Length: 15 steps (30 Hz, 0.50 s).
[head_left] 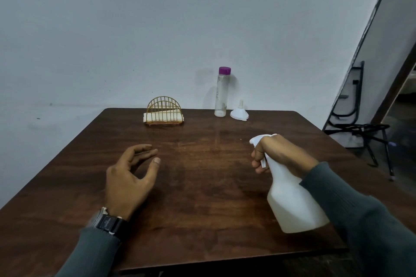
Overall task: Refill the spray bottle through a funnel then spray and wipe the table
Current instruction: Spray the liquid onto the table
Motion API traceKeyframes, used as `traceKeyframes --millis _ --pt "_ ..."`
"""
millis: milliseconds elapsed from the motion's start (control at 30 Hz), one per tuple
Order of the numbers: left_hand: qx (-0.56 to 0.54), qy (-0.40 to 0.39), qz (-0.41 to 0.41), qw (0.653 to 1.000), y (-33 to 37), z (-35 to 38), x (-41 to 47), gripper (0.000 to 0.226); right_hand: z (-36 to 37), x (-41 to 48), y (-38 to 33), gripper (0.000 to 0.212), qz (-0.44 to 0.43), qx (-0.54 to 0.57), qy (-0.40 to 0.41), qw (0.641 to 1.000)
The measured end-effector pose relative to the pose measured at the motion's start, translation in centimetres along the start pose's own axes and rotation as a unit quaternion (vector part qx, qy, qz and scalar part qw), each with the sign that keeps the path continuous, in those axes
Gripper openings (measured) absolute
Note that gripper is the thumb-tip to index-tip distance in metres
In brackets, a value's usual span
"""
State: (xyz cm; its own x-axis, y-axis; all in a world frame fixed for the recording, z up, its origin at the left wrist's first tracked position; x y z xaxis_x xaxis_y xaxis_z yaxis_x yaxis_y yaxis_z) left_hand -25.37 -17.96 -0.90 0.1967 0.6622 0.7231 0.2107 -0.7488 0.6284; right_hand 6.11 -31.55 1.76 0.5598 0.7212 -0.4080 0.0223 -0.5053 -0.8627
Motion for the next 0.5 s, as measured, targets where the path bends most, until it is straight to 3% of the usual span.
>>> traceKeyframes --millis 233,400,500 --pt "-0.011 -0.018 0.002 1.0 -0.4 -0.3 0.0 0.043 -1.5 -0.8 0.5 0.053 0.007 -0.02 0.06 0.998" --pt "-0.029 -0.005 -0.001 1.0 -0.1 -0.9 0.0 0.046 -1.0 -0.5 0.2 0.057 -0.01 0.035 0.052 0.998" --pt "-0.04 -0.006 -0.004 0.999 0.1 -0.8 -0.1 0.045 -0.4 -0.1 0.0 0.051 -0.02 0.011 0.022 0.999"
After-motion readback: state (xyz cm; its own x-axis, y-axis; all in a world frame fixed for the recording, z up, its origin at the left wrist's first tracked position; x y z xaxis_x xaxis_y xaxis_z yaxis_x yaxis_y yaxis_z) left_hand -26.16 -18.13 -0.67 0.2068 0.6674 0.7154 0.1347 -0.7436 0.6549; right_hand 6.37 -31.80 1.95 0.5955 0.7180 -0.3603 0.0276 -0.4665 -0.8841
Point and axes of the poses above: each hand's wrist, its own x-axis towards the middle knuckle, its own z-axis out of the palm, y = z × x, the point moved 7 cm from there along x, towards the middle knuckle, and after that the axes turned 8 degrees about z, right-handed, at the moved point
